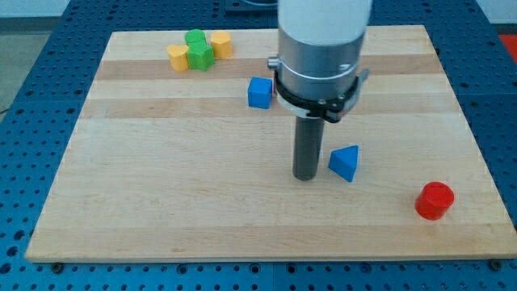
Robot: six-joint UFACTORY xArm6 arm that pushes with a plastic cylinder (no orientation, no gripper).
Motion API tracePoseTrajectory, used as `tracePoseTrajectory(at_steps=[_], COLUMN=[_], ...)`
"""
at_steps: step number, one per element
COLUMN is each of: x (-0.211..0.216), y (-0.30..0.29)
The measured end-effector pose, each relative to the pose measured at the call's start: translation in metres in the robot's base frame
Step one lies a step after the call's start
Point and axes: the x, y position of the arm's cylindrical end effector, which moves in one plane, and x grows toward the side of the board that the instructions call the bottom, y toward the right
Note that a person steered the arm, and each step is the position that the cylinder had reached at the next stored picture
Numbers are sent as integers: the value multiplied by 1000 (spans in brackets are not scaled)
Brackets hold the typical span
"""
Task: Push the blue cube to the center
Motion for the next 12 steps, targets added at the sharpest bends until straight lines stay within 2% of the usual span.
tracePoseTrajectory(at_steps=[1, 2, 3, 5, 6, 7, 8, 9, 10, 11, 12], x=[0, -5, -18, -133, -168, -158, -110, -104, -150, -130, -77], y=[36, 36, -43, -128, -130, -50, -24, -27, 21, 110, 111])
